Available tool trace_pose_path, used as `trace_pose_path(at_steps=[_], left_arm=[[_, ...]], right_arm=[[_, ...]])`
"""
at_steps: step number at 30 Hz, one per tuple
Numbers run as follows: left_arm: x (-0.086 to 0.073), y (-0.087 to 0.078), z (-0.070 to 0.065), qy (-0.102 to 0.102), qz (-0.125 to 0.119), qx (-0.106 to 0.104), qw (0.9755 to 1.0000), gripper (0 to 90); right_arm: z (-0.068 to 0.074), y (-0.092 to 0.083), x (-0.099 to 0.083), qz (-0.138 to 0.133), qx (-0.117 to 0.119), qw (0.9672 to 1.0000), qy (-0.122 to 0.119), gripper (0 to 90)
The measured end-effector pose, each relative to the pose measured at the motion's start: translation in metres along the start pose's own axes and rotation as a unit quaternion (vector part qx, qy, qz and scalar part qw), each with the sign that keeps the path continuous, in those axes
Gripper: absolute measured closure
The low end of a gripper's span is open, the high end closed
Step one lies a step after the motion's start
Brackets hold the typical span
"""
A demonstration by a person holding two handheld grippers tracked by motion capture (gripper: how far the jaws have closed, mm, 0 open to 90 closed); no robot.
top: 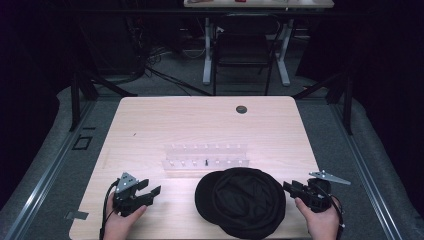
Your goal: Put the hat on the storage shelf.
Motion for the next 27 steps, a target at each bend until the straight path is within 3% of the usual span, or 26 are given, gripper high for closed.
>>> trace_pose_path(at_steps=[8,13,18,21,23,25,27], left_arm=[[0.0,0.001,-0.001,0.006,0.001,-0.002,1.0,44.2],[0.001,0.0,-0.001,0.004,-0.001,-0.005,1.0,43.8],[0.0,0.001,-0.001,0.001,-0.001,-0.004,1.0,43.5],[0.0,0.001,-0.001,0.002,-0.001,-0.003,1.0,43.3],[0.0,0.001,-0.001,0.005,0.001,-0.004,1.0,43.3],[0.0,0.002,-0.001,0.006,0.001,-0.003,1.0,43.3],[0.0,0.002,-0.002,0.006,0.002,-0.003,1.0,43.3]], right_arm=[[0.004,-0.011,0.0,0.023,0.007,0.9997,0.003,61.7],[0.006,-0.019,0.005,0.035,0.015,0.9989,0.025,52.7],[0.01,-0.021,0.009,0.049,0.018,0.9982,0.031,49.2],[0.013,-0.02,0.009,0.083,0.021,0.9958,0.032,47.5],[0.013,-0.02,0.008,0.091,0.017,0.9952,0.033,48.4],[0.014,-0.019,0.007,0.111,0.013,0.9934,0.029,52.3],[0.015,-0.017,0.004,0.14,0.006,0.9895,0.035,58.3]])
Point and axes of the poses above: each handheld gripper's, and its own axes: y roughly forward along the jaws, x roughly out of its top, z roughly to its left, the point moved 4 cm from there along y, roughly forward along the jaws, and after that the axes turned 15 degrees about y, right-handed, at the moved point
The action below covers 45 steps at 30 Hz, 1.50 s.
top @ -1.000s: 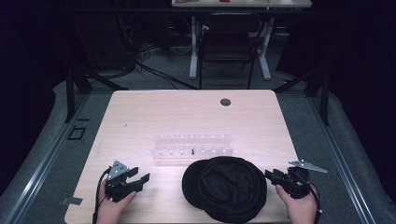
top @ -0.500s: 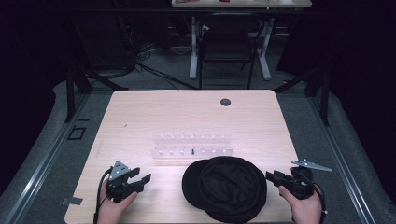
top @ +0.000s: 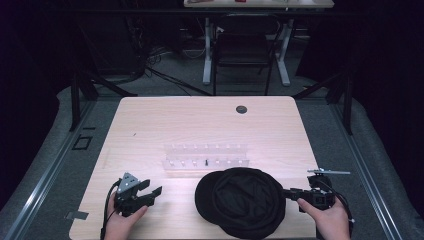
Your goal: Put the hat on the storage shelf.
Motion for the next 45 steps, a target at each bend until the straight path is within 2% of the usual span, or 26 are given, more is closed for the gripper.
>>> trace_pose_path(at_steps=[1,2,4,5,8,9,10,13,18,19,24,25,30,33,35,37,38,42,43,45], left_arm=[[0.0,0.0,0.0,0.0,0.0,0.0,1.0,43.3],[0.0,0.0,0.0,0.0,-0.001,-0.001,1.0,43.2],[0.0,0.0,0.0,0.001,0.0,-0.001,1.0,43.2],[0.0,0.0,0.0,0.001,0.0,-0.001,1.0,43.2],[0.0,0.001,0.0,0.001,0.0,-0.001,1.0,43.2],[0.0,0.001,0.0,0.001,0.0,-0.001,1.0,43.2],[0.0,0.001,0.0,0.001,0.0,-0.001,1.0,43.1],[0.0,0.001,-0.001,0.0,0.001,-0.002,1.0,43.1],[0.0,0.002,-0.001,0.002,0.002,-0.003,1.0,43.1],[0.0,0.002,-0.001,0.002,0.003,-0.003,1.0,43.1],[0.0,0.002,-0.001,0.002,0.002,-0.002,1.0,43.1],[-0.001,0.002,-0.001,0.001,0.001,-0.002,1.0,43.1],[-0.001,0.002,-0.001,0.002,0.003,-0.003,1.0,43.1],[0.0,0.002,-0.001,0.002,0.003,-0.003,1.0,43.1],[-0.001,0.002,-0.001,0.002,0.003,-0.003,1.0,43.1],[-0.001,0.002,-0.001,0.002,0.003,-0.003,1.0,43.1],[-0.001,0.002,-0.001,0.001,0.002,-0.002,1.0,43.1],[-0.001,0.002,-0.001,0.003,0.004,-0.003,1.0,43.1],[-0.001,0.003,-0.001,0.002,0.005,-0.003,1.0,43.1],[-0.001,0.003,-0.001,0.002,0.005,-0.003,1.0,43.1]], right_arm=[[0.0,0.0,0.0,0.0,0.0,1.0,0.0,58.3],[0.0,0.002,-0.001,0.014,-0.006,0.9999,0.005,60.2],[0.0,0.003,-0.002,0.024,-0.008,0.9996,0.008,60.8],[-0.002,0.006,-0.003,0.029,-0.019,0.9994,0.006,62.8],[-0.004,0.01,-0.003,0.036,-0.031,0.9988,0.007,64.4],[-0.004,0.01,-0.003,0.036,-0.031,0.9988,0.007,64.4],[-0.005,0.011,-0.003,0.049,-0.026,0.9983,0.019,65.8],[-0.007,0.014,-0.002,0.061,-0.024,0.9974,0.032,69.4],[-0.006,0.018,-0.001,0.075,-0.026,0.9964,0.031,75.1],[-0.006,0.018,0.0,0.085,-0.028,0.9956,0.027,79.1],[-0.006,0.02,0.005,0.095,-0.025,0.9946,0.032,84.1],[-0.006,0.02,0.007,0.09,-0.027,0.995,0.035,84.8],[-0.004,0.02,0.018,0.085,-0.036,0.9954,0.023,86.0],[-0.002,0.022,0.024,0.077,-0.054,0.9955,0.01,85.6],[0.0,0.022,0.029,0.082,-0.066,0.9944,-0.004,85.5],[0.001,0.023,0.034,0.079,-0.072,0.9943,-0.003,85.3],[0.002,0.023,0.038,0.092,-0.079,0.9925,-0.011,85.1],[0.002,0.026,0.04,0.108,-0.088,0.9901,-0.012,83.6],[0.002,0.028,0.041,0.124,-0.09,0.9881,-0.012,81.7],[0.003,0.029,0.041,0.123,-0.092,0.9881,-0.006,81.4]])
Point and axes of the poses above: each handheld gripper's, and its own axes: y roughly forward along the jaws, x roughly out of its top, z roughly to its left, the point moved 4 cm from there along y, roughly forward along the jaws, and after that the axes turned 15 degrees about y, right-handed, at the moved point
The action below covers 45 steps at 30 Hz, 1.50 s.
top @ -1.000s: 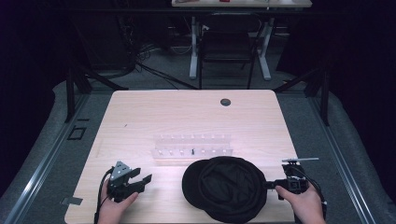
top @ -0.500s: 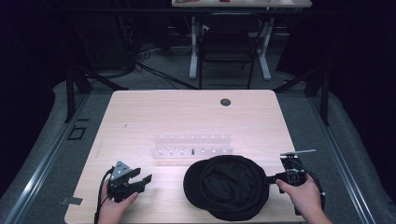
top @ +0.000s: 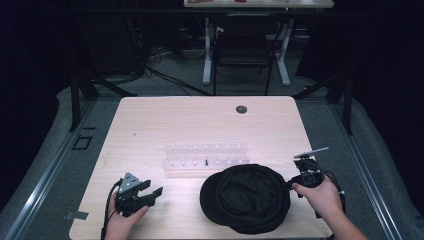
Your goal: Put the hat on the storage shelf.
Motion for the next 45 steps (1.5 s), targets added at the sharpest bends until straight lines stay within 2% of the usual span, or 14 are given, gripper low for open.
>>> trace_pose_path(at_steps=[4,7,14,16,19,20,26,29,30,31,35,42,43,45], left_arm=[[0.0,-0.001,0.0,0.001,0.003,-0.003,1.0,43.1],[0.0,0.0,0.0,0.0,0.0,-0.001,1.0,43.1],[0.0,0.0,0.0,0.0,0.0,0.0,1.0,43.1],[0.0,0.0,0.0,0.001,0.0,-0.001,1.0,43.1],[0.0,0.0,0.0,0.0,0.0,0.0,1.0,43.1],[0.0,0.0,0.0,0.0,0.0,0.0,1.0,43.1],[0.0,0.0,0.0,-0.001,0.003,-0.002,1.0,43.1],[0.0,0.0,0.0,0.0,0.003,-0.001,1.0,43.1],[0.0,0.0,0.0,-0.001,0.003,-0.001,1.0,43.1],[0.0,0.0,0.0,0.0,0.003,-0.002,1.0,43.1],[0.0,0.0,0.0,0.001,0.005,-0.002,1.0,43.1],[0.0,0.0,0.0,0.0,0.004,-0.002,1.0,43.1],[0.0,0.0,0.0,0.0,0.004,-0.002,1.0,43.1],[-0.001,0.0,0.0,0.0,0.005,-0.002,1.0,43.1]], right_arm=[[0.002,0.002,0.002,0.028,-0.004,0.9996,-0.007,79.9],[0.003,0.004,0.003,0.026,-0.002,0.9997,0.002,79.7],[0.0,0.007,0.005,0.056,-0.024,0.9981,-0.003,78.0],[0.001,0.009,0.005,0.047,-0.022,0.9986,0.005,77.9],[-0.002,0.01,0.004,0.058,-0.028,0.9979,0.0,78.2],[-0.002,0.012,0.004,0.048,-0.021,0.9985,0.012,78.7],[-0.002,0.013,0.004,0.058,-0.026,0.998,0.003,78.8],[-0.001,0.015,0.002,0.04,-0.02,0.9989,0.014,79.2],[-0.001,0.011,0.003,0.058,-0.031,0.9978,0.001,79.5],[-0.001,0.011,0.003,0.058,-0.031,0.9978,0.001,79.5],[0.001,0.012,0.003,0.054,-0.028,0.9981,0.009,82.2],[0.005,0.01,0.003,0.072,-0.022,0.997,0.02,86.4],[0.004,0.007,0.004,0.086,-0.027,0.9959,0.007,86.7],[0.005,0.007,0.005,0.079,-0.021,0.9964,0.019,87.1]])
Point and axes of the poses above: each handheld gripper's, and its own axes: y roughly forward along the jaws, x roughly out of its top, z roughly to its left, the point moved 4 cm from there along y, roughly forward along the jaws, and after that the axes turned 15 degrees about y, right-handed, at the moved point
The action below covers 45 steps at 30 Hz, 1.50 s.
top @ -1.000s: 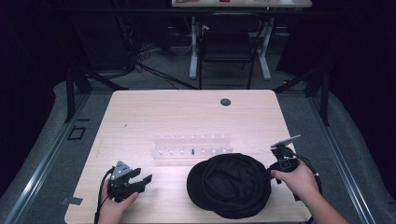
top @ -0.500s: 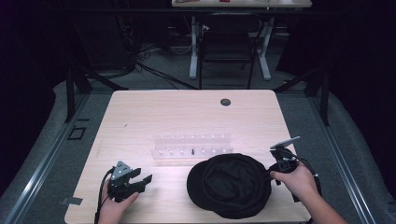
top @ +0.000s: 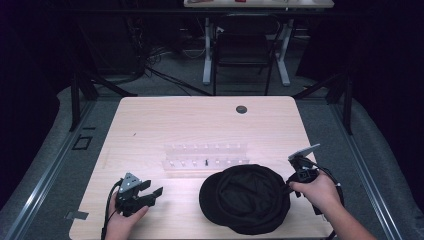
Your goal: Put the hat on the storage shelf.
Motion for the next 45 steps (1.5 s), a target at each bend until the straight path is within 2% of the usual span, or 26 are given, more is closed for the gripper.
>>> trace_pose_path(at_steps=[3,6,7,8,11,15,19,21,22,27,29,30,31,32,34,36,38,39,40,41,42,45], left_arm=[[0.0,0.0,0.0,0.0,0.0,0.0,1.0,43.1],[0.0,0.0,0.0,0.0,0.0,0.001,1.0,43.1],[0.0,0.0,0.0,0.0,0.0,0.001,1.0,43.1],[0.0,0.0,0.0,0.0,0.0,0.001,1.0,43.1],[0.0,0.0,0.0,0.0,0.0,0.0,1.0,43.1],[0.0,0.0,0.0,-0.002,-0.003,0.003,1.0,43.1],[0.0,0.0,0.0,-0.003,-0.002,0.003,1.0,43.1],[0.0,0.0,0.0,-0.002,-0.002,0.003,1.0,43.1],[0.0,0.0,0.0,0.0,0.001,0.001,1.0,43.1],[0.0,0.0,0.0,-0.001,0.0,0.001,1.0,43.1],[0.0,0.001,0.0,-0.002,-0.002,0.003,1.0,43.1],[0.0,0.0,0.0,0.0,0.001,0.001,1.0,43.1],[0.0,0.0,0.0,0.0,0.0,0.001,1.0,43.1],[0.0,0.0,0.0,0.0,0.001,0.001,1.0,43.1],[0.0,0.0,0.0,0.0,0.001,0.001,1.0,43.1],[0.0,0.0,0.0,0.001,0.002,0.001,1.0,43.1],[0.0,0.0,0.0,0.0,0.001,0.0,1.0,43.1],[0.0,0.0,0.0,0.0,0.001,0.0,1.0,43.1],[0.0,0.0,0.0,0.0,0.002,0.0,1.0,43.1],[0.0,0.0,0.0,0.0,0.002,0.0,1.0,43.1],[0.0,0.0,0.0,-0.001,0.001,0.0,1.0,43.1],[0.0,0.0,0.0,-0.001,0.001,0.0,1.0,43.1]], right_arm=[[0.001,-0.004,0.0,0.013,0.005,0.9999,0.0,87.4],[0.004,-0.008,0.0,0.01,0.013,0.9998,0.007,87.5],[0.003,-0.012,0.0,0.025,0.007,0.9996,-0.006,87.6],[0.006,-0.011,0.0,0.009,0.016,0.9998,0.007,87.7],[0.008,-0.018,-0.001,0.022,0.013,0.9996,-0.007,87.7],[0.012,-0.022,-0.002,0.018,0.03,0.9994,0.002,87.7],[0.013,-0.029,-0.003,0.037,0.039,0.9985,-0.005,87.9],[0.016,-0.031,-0.004,0.033,0.051,0.9981,0.007,87.9],[0.016,-0.033,-0.004,0.041,0.055,0.9977,0.003,87.9],[0.021,-0.041,-0.007,0.032,0.081,0.9961,0.012,87.9],[0.027,-0.047,-0.008,0.027,0.102,0.9943,0.015,87.9],[0.027,-0.05,-0.009,0.036,0.101,0.9943,0.004,88.0],[0.027,-0.05,-0.009,0.036,0.101,0.9943,0.004,88.0],[0.031,-0.055,-0.009,0.032,0.114,0.993,0.002,88.0],[0.033,-0.056,-0.01,0.027,0.114,0.9932,0.002,88.0],[0.04,-0.061,-0.011,0.021,0.126,0.9918,0.003,88.0],[0.041,-0.063,-0.012,0.025,0.126,0.9917,-0.005,88.0],[0.044,-0.064,-0.013,0.019,0.126,0.9919,-0.002,88.0],[0.045,-0.067,-0.013,0.028,0.123,0.9919,-0.01,88.0],[0.048,-0.068,-0.013,0.02,0.126,0.9918,-0.006,88.0],[0.049,-0.071,-0.013,0.026,0.127,0.9915,-0.016,88.0],[0.056,-0.075,-0.014,0.016,0.13,0.9913,-0.013,88.0]])
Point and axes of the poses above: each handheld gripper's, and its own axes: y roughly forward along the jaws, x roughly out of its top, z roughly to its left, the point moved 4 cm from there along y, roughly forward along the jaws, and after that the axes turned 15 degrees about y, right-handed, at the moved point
